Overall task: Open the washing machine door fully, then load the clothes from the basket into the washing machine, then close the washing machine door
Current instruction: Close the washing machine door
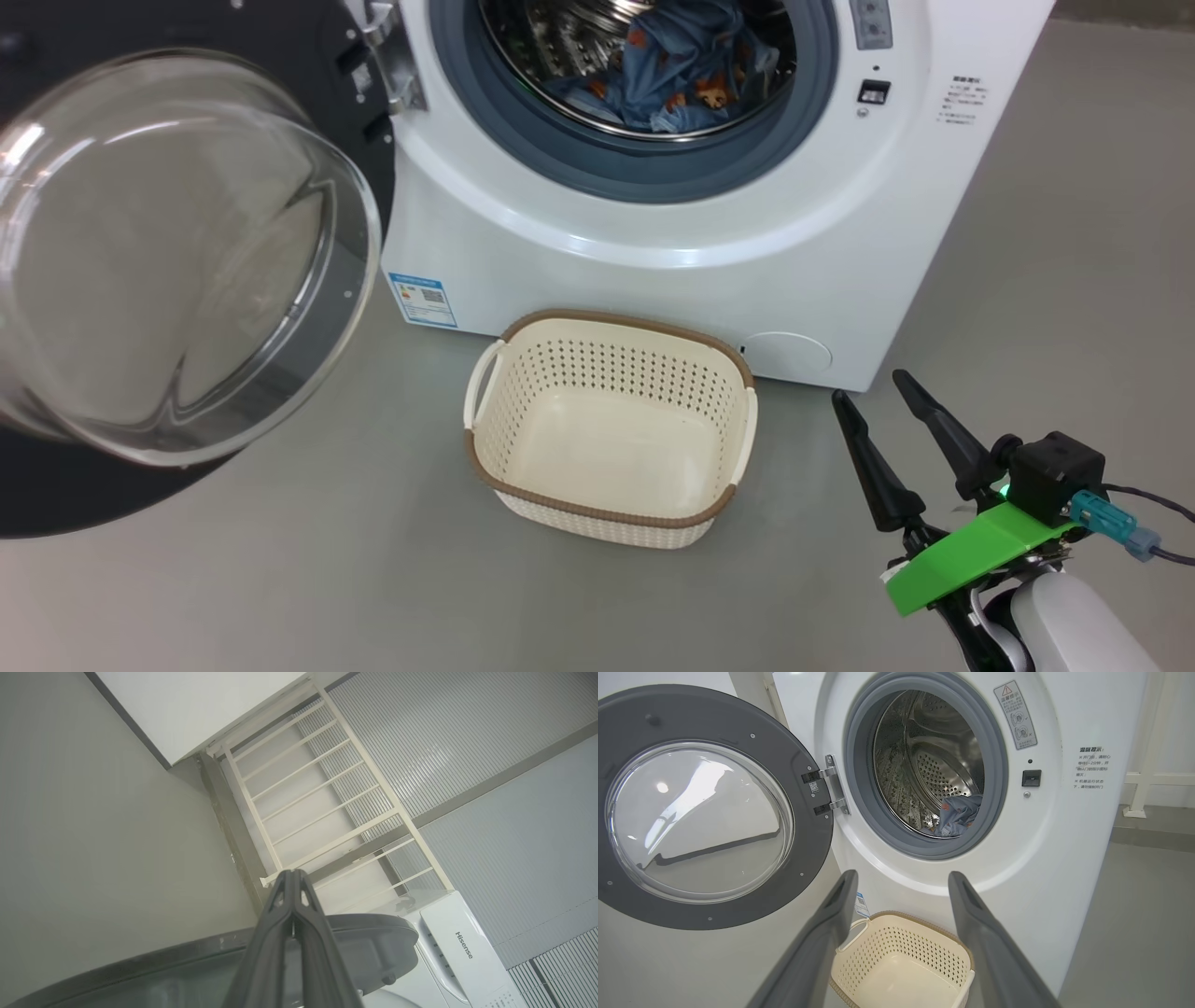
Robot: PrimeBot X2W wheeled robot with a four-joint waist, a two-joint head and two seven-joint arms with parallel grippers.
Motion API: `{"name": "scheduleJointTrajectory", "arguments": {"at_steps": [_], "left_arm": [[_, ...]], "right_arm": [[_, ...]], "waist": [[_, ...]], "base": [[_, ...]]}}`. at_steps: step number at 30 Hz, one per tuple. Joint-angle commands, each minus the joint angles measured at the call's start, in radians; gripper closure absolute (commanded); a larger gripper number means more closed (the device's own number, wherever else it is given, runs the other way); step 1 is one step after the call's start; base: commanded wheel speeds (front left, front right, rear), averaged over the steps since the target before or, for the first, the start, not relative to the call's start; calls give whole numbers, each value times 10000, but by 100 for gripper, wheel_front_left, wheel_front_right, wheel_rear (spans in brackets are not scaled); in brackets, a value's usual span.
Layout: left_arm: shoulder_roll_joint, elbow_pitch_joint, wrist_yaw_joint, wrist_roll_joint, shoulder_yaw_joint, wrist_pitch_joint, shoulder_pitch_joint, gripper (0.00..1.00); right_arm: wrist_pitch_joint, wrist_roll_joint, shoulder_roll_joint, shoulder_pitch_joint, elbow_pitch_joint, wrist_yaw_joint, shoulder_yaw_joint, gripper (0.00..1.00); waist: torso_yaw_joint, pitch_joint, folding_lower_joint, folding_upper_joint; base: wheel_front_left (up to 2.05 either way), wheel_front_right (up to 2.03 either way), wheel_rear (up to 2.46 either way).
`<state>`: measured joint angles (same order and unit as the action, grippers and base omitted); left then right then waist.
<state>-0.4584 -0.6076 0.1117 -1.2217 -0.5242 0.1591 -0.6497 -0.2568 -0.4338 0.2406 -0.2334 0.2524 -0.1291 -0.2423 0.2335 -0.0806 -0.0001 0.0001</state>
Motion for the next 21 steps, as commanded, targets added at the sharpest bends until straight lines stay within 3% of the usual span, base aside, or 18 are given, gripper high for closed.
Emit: {"name": "scheduleJointTrajectory", "arguments": {"at_steps": [1, 8, 21], "left_arm": [[-901, -216, 37, -101, -265, 180, -476, 100], [-1852, -1894, 31, -282, -356, 737, -1094, 100], [-2482, -3610, -327, -860, -752, 1442, -1838, 100]], "right_arm": [[-49, 22, 112, -284, -267, -16, -213, 0], [-49, 58, 226, -435, -297, -16, -217, 0], [-49, 193, 258, -537, -445, -16, -116, 0]], "waist": [[-231, -231, 1, -1], [-584, -533, 1, -1], [-832, -998, 1, -1]], "base": [[0, 0, 0], [0, 0, 0], [0, 0, 0]]}}
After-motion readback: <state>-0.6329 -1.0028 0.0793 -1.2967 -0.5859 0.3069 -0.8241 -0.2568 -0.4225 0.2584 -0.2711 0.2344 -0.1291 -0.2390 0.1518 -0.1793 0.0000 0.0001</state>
